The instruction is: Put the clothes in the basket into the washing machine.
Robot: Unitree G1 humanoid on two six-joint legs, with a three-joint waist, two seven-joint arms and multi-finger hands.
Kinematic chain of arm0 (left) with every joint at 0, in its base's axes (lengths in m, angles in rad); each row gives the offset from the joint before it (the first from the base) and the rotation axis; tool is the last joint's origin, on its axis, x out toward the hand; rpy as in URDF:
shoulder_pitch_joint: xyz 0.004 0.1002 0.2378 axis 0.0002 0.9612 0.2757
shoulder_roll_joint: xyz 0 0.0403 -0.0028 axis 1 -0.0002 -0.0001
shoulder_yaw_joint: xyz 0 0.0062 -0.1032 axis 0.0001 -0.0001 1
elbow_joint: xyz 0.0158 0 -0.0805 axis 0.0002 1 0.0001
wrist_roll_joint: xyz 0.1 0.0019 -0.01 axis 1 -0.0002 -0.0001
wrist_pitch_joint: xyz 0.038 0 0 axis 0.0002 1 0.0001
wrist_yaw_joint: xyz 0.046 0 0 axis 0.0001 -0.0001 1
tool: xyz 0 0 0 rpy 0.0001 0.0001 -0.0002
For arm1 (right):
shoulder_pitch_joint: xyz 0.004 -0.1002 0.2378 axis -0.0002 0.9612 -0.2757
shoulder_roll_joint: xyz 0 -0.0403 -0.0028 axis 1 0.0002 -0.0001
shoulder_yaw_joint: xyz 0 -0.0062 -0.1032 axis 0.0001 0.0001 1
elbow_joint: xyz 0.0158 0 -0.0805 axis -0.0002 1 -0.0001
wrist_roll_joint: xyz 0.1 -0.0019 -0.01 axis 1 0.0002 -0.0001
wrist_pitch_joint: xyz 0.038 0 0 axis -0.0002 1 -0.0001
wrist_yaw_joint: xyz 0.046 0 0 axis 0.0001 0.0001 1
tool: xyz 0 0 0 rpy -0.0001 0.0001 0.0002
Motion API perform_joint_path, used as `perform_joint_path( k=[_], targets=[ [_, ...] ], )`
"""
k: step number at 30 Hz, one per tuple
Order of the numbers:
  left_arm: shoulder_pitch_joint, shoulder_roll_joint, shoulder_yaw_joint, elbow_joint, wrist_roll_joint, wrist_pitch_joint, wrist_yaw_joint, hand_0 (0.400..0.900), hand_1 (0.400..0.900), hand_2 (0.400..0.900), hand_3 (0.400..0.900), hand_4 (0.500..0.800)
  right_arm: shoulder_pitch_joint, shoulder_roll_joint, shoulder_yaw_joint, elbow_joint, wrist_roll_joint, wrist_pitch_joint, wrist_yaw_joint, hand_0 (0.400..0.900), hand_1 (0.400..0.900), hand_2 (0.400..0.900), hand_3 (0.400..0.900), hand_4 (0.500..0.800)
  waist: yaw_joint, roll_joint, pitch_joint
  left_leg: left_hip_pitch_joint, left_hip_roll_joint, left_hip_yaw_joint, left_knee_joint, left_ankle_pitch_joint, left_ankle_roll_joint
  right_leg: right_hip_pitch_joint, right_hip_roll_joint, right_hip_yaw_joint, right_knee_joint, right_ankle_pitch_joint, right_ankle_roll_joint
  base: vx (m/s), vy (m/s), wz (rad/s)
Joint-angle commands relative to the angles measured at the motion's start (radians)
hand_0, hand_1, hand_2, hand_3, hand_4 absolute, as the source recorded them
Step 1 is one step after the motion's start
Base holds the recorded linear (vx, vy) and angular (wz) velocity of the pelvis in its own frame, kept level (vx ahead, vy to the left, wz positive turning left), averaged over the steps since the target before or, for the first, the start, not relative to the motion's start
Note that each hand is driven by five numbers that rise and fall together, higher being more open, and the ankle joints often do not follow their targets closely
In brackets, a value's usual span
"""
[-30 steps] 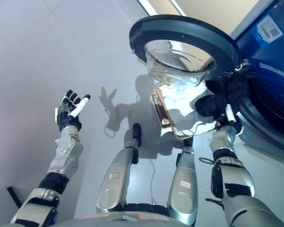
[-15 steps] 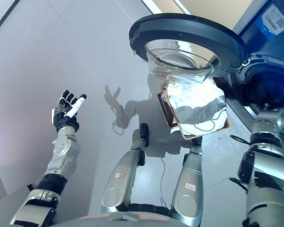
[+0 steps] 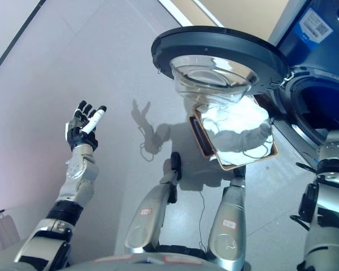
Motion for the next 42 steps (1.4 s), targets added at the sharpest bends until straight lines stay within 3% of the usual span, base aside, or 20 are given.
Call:
perform_joint_path(
  k=[1, 10, 23, 29, 34, 42],
  targets=[
    [0.023, 0.027, 0.050, -0.005, 0.014, -0.089, 0.014, 0.900, 0.900, 0.900, 0.900, 0.800, 0.044, -0.052, 0.078, -0.045, -0.095, -0.083, 0.015, 0.900, 0.900, 0.900, 0.900, 0.800, -0.014, -0.056, -0.123, -0.038, 0.121, -0.081, 0.009, 0.034, -0.105, -0.039, -0.010, 0.052, 0.125, -0.019, 0.011, 0.00, 0.000, 0.00],
    [0.009, 0.029, 0.048, -0.028, 0.037, -0.097, 0.025, 0.900, 0.900, 0.900, 0.900, 0.800, 0.128, 0.100, 0.168, -0.079, -0.258, -0.036, 0.009, 0.900, 0.900, 0.900, 0.900, 0.800, -0.012, -0.074, -0.123, -0.050, 0.100, -0.094, 0.045, 0.011, -0.089, -0.007, -0.022, 0.045, 0.097, -0.003, 0.010, 0.01, 0.017, 0.03],
    [0.052, 0.046, 0.063, -0.056, 0.112, -0.081, -0.009, 0.900, 0.900, 0.900, 0.900, 0.800, 0.337, 0.250, 0.287, -0.171, -0.561, 0.045, 0.047, 0.900, 0.900, 0.900, 0.900, 0.800, -0.009, -0.168, -0.183, 0.007, 0.103, -0.111, 0.083, -0.033, -0.079, 0.139, -0.033, -0.011, -0.016, 0.042, 0.019, 0.03, 0.021, 0.05],
    [0.082, 0.049, 0.055, -0.027, 0.153, -0.056, -0.049, 0.900, 0.900, 0.900, 0.900, 0.800, 0.397, 0.330, 0.395, -0.105, -0.758, 0.099, 0.082, 0.900, 0.900, 0.900, 0.900, 0.800, -0.002, -0.220, -0.236, 0.093, 0.120, -0.102, 0.076, -0.056, -0.073, 0.225, -0.018, -0.029, -0.079, 0.065, 0.026, 0.04, 0.011, -0.07],
    [0.089, 0.055, 0.063, 0.082, 0.198, -0.028, -0.076, 0.900, 0.900, 0.900, 0.900, 0.800, 0.465, 0.379, 0.531, -0.174, -0.953, 0.122, 0.136, 0.900, 0.900, 0.900, 0.900, 0.800, -0.006, -0.248, -0.277, 0.171, 0.136, -0.086, 0.027, -0.047, -0.073, 0.269, 0.000, -0.031, -0.097, 0.065, 0.030, 0.02, 0.014, -0.11],
    [0.106, 0.037, 0.083, 0.129, 0.226, -0.013, -0.081, 0.900, 0.900, 0.900, 0.900, 0.800, 0.554, 0.432, 0.531, -0.185, -0.955, 0.113, 0.170, 0.900, 0.900, 0.900, 0.900, 0.800, -0.014, -0.263, -0.325, 0.232, 0.154, -0.074, 0.006, -0.050, -0.076, 0.316, 0.025, -0.027, -0.107, 0.047, 0.024, 0.01, -0.013, -0.03]
  ],
)
